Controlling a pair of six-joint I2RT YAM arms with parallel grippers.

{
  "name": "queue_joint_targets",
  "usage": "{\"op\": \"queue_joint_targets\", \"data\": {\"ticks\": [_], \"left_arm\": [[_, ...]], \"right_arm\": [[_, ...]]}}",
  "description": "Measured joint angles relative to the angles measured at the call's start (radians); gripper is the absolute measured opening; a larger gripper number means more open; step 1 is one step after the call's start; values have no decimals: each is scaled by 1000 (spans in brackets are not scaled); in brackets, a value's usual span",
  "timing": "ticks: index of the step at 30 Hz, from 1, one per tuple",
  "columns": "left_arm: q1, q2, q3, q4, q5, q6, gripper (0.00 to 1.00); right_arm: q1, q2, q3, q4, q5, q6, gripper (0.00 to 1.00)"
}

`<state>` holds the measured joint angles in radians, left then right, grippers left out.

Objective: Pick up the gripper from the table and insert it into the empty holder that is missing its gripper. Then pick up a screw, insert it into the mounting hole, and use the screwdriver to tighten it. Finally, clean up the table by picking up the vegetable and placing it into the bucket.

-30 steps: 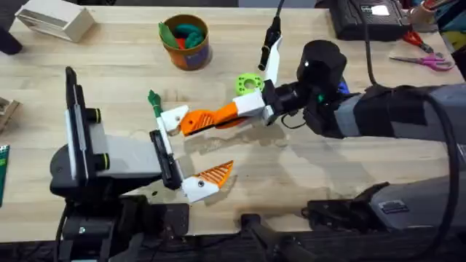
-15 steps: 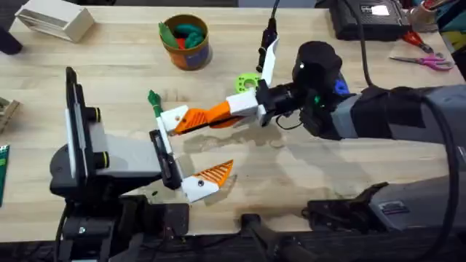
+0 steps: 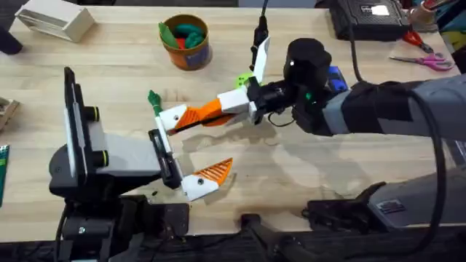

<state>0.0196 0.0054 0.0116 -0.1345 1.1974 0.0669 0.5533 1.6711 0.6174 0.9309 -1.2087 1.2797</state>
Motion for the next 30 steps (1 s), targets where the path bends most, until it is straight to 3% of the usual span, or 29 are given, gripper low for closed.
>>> {"op": "queue_joint_targets", "data": {"ticks": [14, 15, 19, 20, 30], "left_arm": [[0, 0, 0, 0, -2, 0, 985], [0, 0, 0, 0, -3, 0, 985], [-2, 0, 0, 0, 7, 5, 985], [-2, 0, 0, 0, 7, 5, 985], [-2, 0, 0, 0, 8, 5, 985]], "right_arm": [[1, 0, 1, -3, 4, 0, 15], [1, 0, 1, -5, 3, 3, 59], [14, 7, 1, -20, 19, 3, 664], [15, 10, 1, -20, 19, 1, 763], [17, 13, 1, -21, 32, -1, 808]]}}
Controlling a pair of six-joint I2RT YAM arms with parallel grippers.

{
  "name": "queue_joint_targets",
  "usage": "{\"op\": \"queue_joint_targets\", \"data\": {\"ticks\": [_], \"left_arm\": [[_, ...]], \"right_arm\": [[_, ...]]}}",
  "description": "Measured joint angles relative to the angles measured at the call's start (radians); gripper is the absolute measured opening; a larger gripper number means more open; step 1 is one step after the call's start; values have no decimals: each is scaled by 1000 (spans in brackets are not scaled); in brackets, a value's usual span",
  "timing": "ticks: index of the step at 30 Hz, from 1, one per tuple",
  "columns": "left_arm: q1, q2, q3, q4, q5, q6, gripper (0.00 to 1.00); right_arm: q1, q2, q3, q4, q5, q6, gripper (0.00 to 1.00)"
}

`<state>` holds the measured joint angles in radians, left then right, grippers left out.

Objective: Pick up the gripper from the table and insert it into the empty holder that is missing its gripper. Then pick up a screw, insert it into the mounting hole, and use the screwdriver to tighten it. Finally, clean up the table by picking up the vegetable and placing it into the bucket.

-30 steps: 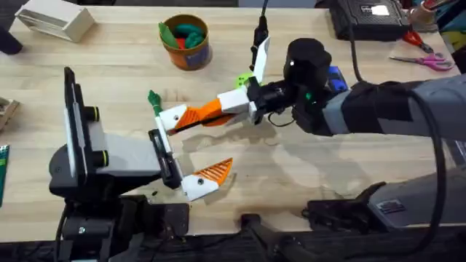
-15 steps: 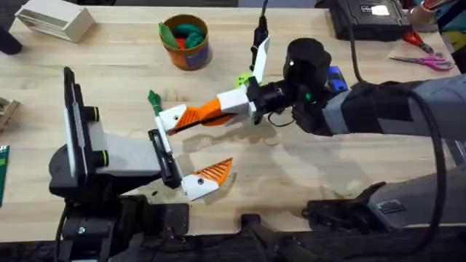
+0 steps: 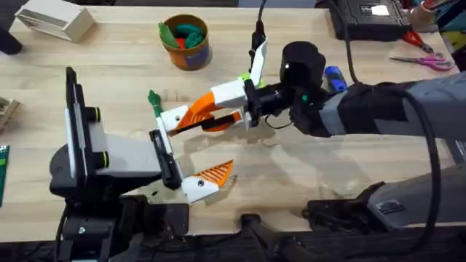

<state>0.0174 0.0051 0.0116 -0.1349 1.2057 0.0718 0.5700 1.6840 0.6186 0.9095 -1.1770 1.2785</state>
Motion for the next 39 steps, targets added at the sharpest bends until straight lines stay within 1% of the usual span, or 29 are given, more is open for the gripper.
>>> {"op": "queue_joint_targets", "data": {"ticks": [4, 6, 7, 9, 11, 15, 18, 20, 23, 26, 30, 31, 35, 39], "left_arm": [[0, 0, 0, 0, 0, 0, 985], [0, 0, 0, 0, 2, 0, 985], [0, 0, 0, 0, 2, 0, 985], [0, 0, 0, 0, 2, 0, 985], [0, 0, 0, 0, 2, 0, 985], [0, 0, 0, 0, 2, 0, 985], [0, 0, 0, 0, 3, 0, 985], [0, 0, 0, 0, 3, 0, 985], [0, 0, 0, 0, 3, 0, 985], [0, 0, 0, 0, 3, 0, 985], [0, 0, 0, 0, 3, 0, 985], [0, 0, 0, 0, 3, 0, 985], [0, 0, 0, 0, 3, 0, 985], [0, 0, 0, 0, 3, 0, 985]], "right_arm": [[-18, -7, 0, -12, 3, -24, 809], [-41, -31, 0, -74, 2, -55, 810], [-90, -100, 21, -295, 4, -140, 811], [-127, -151, 53, -486, 11, -226, 812], [-164, -203, 106, -713, 31, -339, 813], [-219, -282, 250, -1154, 128, -584, 812], [-238, -312, 381, -1420, 234, -758, 815], [-240, -316, 474, -1569, 320, -860, 815], [-234, -316, 598, -1742, 475, -971, 814], [-221, -309, 702, -1859, 634, -1050, 815], [-181, -260, 828, -1981, 830, -1121, 813], [-149, -194, 914, -2068, 948, -1151, 815], [-126, -101, 1021, -2121, 1035, -1178, 814], [-121, -57, 1065, -2123, 1083, -1197, 813]]}}
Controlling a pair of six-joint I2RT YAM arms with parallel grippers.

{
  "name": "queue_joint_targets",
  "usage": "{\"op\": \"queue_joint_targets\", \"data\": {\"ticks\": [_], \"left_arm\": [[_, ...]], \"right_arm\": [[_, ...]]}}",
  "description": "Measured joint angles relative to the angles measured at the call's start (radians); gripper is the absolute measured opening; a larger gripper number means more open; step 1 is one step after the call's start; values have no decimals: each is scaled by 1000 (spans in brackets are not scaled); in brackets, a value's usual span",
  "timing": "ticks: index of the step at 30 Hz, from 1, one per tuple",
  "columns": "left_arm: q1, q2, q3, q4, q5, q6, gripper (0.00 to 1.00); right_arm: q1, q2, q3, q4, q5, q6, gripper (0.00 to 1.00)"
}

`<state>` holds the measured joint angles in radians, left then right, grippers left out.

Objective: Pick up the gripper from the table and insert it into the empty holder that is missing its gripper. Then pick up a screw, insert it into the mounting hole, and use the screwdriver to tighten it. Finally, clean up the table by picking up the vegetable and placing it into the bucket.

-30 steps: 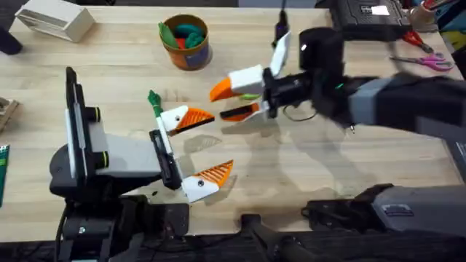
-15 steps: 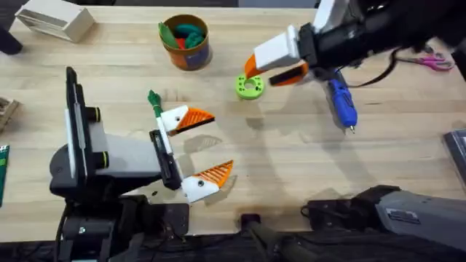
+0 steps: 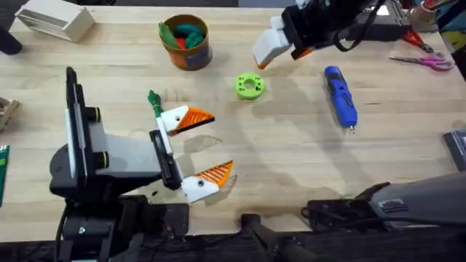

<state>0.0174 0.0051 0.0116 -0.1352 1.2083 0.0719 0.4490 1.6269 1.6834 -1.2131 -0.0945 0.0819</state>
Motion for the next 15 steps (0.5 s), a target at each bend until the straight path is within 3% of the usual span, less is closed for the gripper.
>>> {"op": "queue_joint_targets", "data": {"ticks": [8, 15], "left_arm": [[0, 0, 0, 0, 0, 0, 985], [0, 0, 0, 0, 0, 0, 985]], "right_arm": [[29, 16, 3, -32, 99, -32, 814], [60, 102, -43, 86, 122, -88, 804]]}}
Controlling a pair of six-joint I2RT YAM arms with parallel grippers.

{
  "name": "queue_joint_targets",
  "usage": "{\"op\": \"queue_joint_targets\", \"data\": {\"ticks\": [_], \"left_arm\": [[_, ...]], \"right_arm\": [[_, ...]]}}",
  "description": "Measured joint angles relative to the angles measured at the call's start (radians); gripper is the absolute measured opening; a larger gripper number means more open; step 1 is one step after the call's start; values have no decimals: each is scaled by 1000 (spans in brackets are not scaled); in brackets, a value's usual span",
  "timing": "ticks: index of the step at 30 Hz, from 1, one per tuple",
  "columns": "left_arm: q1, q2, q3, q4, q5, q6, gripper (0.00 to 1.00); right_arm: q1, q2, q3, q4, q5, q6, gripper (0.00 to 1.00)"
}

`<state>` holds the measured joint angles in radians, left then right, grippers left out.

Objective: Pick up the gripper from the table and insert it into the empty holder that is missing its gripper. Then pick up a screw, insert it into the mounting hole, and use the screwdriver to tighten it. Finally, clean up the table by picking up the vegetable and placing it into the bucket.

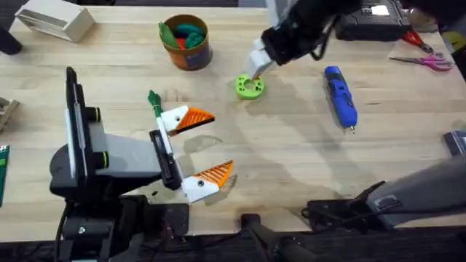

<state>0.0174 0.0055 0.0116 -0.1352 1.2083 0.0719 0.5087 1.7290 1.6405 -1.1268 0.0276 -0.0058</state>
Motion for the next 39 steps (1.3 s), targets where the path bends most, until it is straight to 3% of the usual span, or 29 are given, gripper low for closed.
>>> {"op": "queue_joint_targets", "data": {"ticks": [14, 24, 39], "left_arm": [[0, 0, 0, 0, 0, 0, 985], [0, 0, 0, 0, 0, 0, 985], [0, 0, 0, 0, 0, 0, 985]], "right_arm": [[0, 237, -3, 103, 11, -25, 690], [0, 296, -4, 118, 14, -25, 571], [0, 326, -5, 127, 16, -25, 484]]}}
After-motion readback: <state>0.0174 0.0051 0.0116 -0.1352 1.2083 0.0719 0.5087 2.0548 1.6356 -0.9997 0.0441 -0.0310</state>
